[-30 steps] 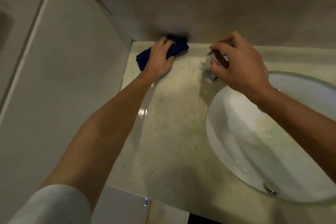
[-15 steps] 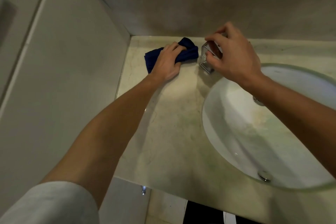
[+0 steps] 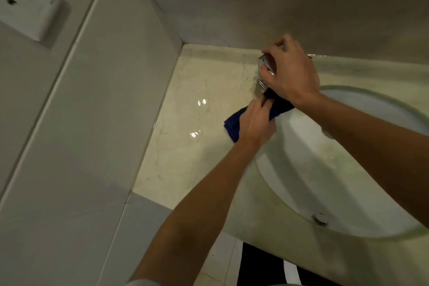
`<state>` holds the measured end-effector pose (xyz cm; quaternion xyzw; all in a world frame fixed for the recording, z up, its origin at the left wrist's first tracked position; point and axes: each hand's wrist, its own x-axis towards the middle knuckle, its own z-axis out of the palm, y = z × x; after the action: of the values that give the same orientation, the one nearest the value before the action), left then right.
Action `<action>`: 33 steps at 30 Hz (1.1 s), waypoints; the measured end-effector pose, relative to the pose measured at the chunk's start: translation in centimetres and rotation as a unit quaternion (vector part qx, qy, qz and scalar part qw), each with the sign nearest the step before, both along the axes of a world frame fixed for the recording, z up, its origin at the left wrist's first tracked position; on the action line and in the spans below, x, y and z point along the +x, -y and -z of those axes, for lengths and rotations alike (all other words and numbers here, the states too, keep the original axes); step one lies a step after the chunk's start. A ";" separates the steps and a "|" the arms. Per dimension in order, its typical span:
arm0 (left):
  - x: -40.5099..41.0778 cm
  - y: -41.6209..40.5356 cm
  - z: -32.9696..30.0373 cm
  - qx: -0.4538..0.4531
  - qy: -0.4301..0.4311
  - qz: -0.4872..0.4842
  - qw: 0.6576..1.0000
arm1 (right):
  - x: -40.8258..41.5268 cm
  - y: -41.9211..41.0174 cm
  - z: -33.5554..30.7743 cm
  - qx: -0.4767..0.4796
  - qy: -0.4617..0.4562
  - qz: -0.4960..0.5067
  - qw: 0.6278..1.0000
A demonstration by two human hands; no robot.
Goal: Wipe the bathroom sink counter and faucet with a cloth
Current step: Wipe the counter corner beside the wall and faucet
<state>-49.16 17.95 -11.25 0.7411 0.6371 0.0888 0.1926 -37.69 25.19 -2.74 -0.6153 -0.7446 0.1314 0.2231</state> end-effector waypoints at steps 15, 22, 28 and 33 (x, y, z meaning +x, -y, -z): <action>-18.3 -6.3 -9.3 0.076 0.079 -0.057 0.992 | 0.2 -0.1 -0.4 -0.017 -0.010 -0.002 1.000; -21.2 -8.7 -3.0 -0.009 -0.059 -0.024 0.998 | 0.2 -0.3 0.0 -0.016 -0.008 -0.002 1.000; -15.1 -2.9 -1.4 -0.008 -0.011 -0.124 0.992 | 0.2 -0.3 0.0 -0.017 -0.010 -0.008 1.000; -5.6 5.6 -0.4 0.005 0.066 -0.158 0.985 | 0.3 -0.1 -0.2 -0.011 -0.004 -0.006 1.000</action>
<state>-54.71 12.40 -10.80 0.6247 0.7314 0.1702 0.2141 -37.36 25.27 -2.51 -0.6124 -0.7460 0.1436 0.2187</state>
